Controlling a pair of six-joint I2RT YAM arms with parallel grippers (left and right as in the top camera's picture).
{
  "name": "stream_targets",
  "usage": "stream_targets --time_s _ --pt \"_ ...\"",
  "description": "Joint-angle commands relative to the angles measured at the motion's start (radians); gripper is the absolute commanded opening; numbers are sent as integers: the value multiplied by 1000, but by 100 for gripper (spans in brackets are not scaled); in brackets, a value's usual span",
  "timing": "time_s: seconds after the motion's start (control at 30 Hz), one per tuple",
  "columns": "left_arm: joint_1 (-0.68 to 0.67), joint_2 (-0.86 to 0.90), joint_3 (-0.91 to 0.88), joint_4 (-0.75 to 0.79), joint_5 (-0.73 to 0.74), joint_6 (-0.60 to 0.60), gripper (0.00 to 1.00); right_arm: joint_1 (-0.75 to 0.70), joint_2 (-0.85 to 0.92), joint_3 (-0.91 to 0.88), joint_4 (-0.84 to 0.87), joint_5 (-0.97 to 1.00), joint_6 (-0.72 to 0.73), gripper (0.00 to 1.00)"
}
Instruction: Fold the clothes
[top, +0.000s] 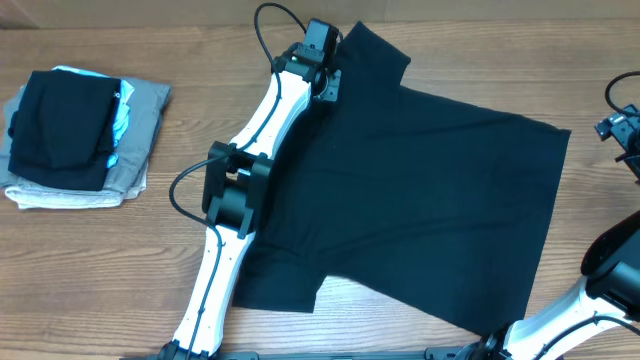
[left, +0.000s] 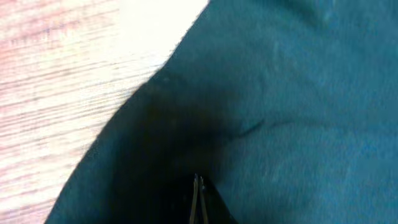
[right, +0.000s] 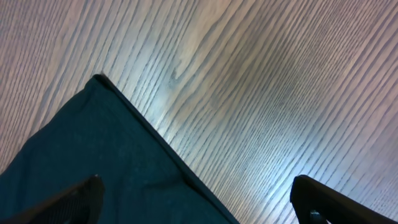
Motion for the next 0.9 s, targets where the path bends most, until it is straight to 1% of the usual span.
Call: stream_targets --time_s 0.0,0.03,0.07,0.13,0.27,0.33,0.4,0.43,0.53,0.63,0.73,0.87 --pt "-6 13 -116 83 -74 -13 4 -3 -11 22 5 -1 -3 100" --pt "-5 13 -123 94 -117 -16 4 -3 -11 22 5 -1 -3 100" --pt "0 13 -126 114 -204 -18 6 -3 -11 22 5 -1 -3 100" --pt "6 13 -120 130 -212 -3 9 -3 -11 22 5 -1 -3 100" --pt "21 13 -106 137 -206 28 19 -3 -11 22 5 -1 -3 100" --pt "31 12 -87 128 -206 27 25 -3 -11 22 5 -1 -3 100" --pt "40 7 -50 100 -206 27 35 -3 -11 22 5 -1 -3 100" --pt "42 0 -18 78 -207 27 46 -3 -11 22 5 -1 -3 100" --pt "47 -35 100 -2 -211 27 66 -3 -11 22 5 -1 -3 100" --pt "47 -95 201 -103 -233 18 79 -3 -11 22 5 -1 -3 100" --pt "47 -196 259 -264 -238 -39 84 -3 -11 22 5 -1 -3 100" --pt "47 -333 262 -431 -235 -99 85 -3 -11 22 5 -1 -3 100"
